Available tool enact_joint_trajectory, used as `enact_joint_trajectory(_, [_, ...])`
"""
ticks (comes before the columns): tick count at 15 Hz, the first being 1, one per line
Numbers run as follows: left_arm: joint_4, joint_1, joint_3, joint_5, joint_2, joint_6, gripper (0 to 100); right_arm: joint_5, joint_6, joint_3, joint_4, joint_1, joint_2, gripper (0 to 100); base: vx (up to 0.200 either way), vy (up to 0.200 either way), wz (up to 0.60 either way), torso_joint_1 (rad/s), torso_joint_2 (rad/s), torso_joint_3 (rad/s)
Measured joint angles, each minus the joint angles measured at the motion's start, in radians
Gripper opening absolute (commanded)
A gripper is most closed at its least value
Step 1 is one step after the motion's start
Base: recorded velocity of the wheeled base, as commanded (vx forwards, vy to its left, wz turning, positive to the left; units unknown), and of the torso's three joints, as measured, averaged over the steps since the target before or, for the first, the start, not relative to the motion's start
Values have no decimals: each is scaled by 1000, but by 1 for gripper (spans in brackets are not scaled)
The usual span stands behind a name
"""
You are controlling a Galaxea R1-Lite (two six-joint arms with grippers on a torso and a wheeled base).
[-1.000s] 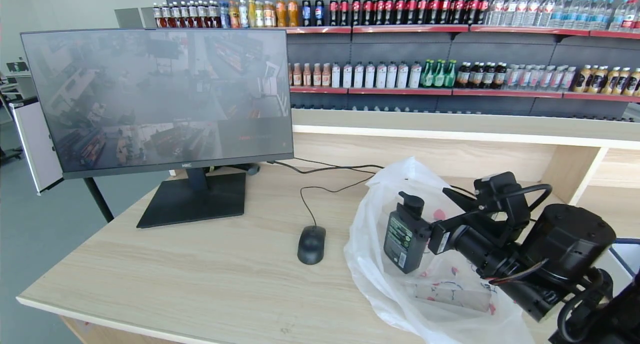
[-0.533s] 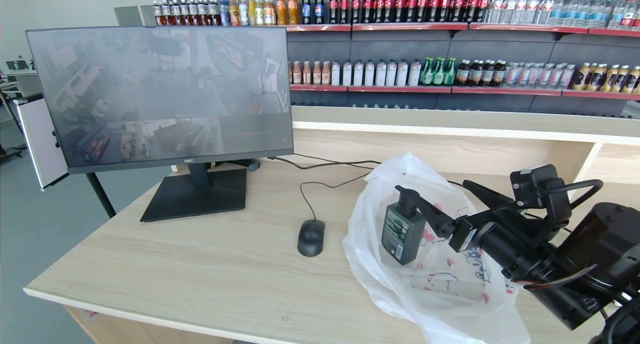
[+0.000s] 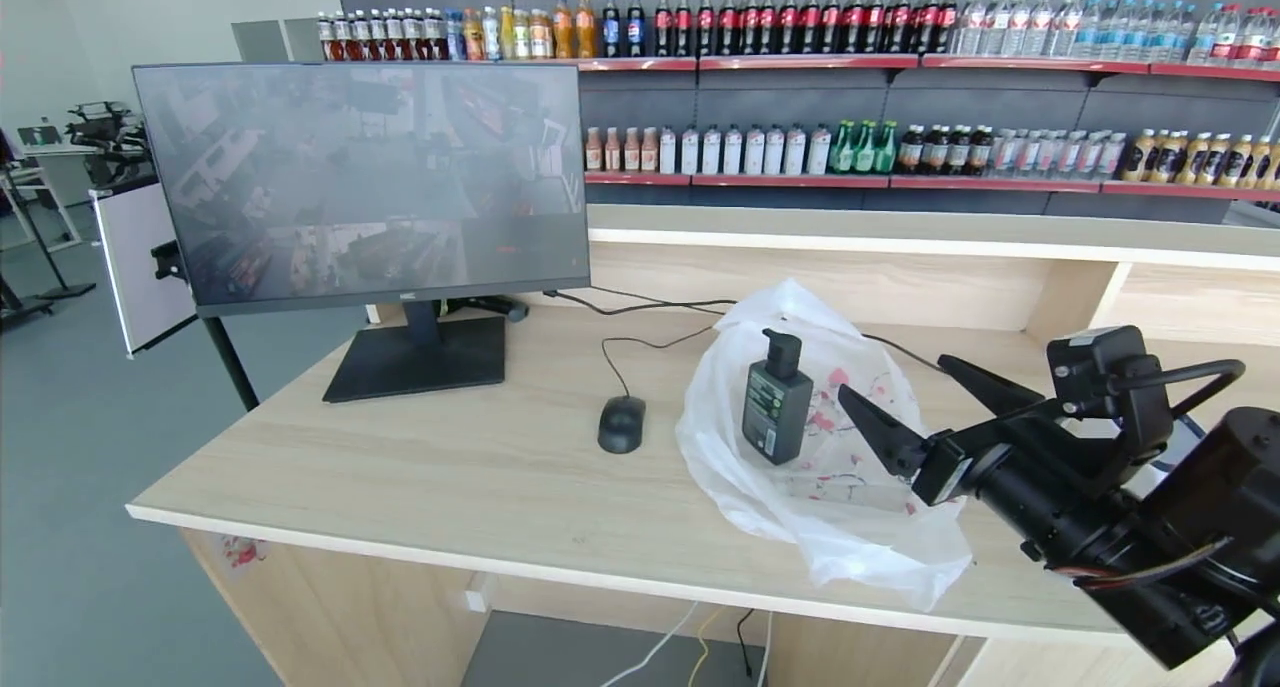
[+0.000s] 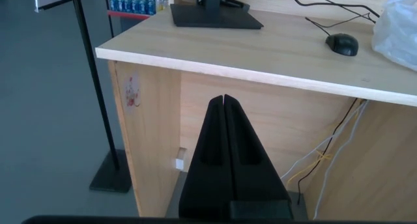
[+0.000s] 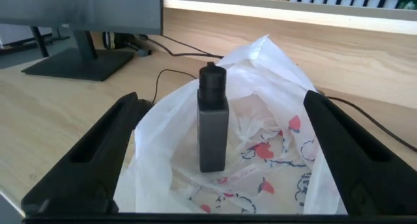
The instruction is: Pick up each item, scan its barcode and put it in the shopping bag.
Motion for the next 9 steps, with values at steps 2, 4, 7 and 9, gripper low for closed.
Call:
enact_joint_trajectory(2, [0,0,0,0,0,0,0,0,2,3,1,-8,-1,100,0,0,-600,10,7,5])
enact_joint_trajectory(4, [0,-1,0,0,0,0,0,0,2,6,-1,-17,-7,100,0,0,-600,-5,2,9])
enact_joint_trajectory(7, [0,0,0,0,0,0,0,0,2,16,0,-17,-13,100,0,0,-600,10,6,4])
enact_joint_trajectory(9, [0,0,0,0,0,0,0,0,1,18,0,-20,-17,100,0,-100,0,4,1,1])
